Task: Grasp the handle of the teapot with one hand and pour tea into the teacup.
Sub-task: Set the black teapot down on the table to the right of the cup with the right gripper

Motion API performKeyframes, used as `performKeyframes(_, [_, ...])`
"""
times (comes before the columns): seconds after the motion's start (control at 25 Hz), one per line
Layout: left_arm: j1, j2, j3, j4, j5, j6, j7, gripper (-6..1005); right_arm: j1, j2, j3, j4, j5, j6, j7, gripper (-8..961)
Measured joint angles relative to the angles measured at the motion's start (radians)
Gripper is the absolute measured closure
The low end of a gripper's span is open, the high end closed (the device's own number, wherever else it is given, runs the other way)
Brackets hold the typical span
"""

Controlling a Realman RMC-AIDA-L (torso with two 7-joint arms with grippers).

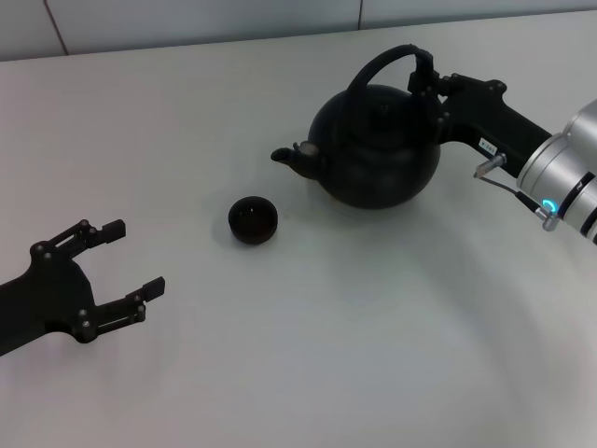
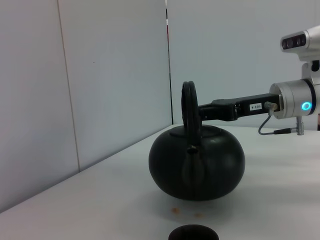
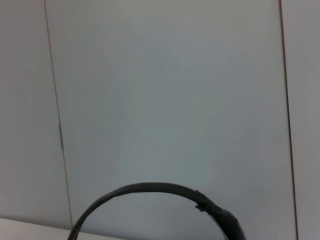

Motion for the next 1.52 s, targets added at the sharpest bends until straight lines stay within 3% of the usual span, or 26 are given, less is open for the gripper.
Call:
performKeyframes(1.24, [-0.002, -0.002, -0.004, -0.006, 0.0, 0.0, 0.001, 144, -0.013, -0.003, 0.005, -0.007, -0.001, 0.027, 0.0, 860])
performKeyframes(1.36, [-0.002, -0.002, -0.005, -0.006, 0.0, 0.002, 0.001, 144, -0.015, -0.004, 0.003, -0.009, -0.001, 0.026, 0.0, 661])
performKeyframes(1.52, [-0.001, -0.002, -0.005, -0.006, 0.0, 0.005, 0.001, 144, -0.019, -0.004, 0.002, -0.009, 0.0, 0.024, 0.0, 648])
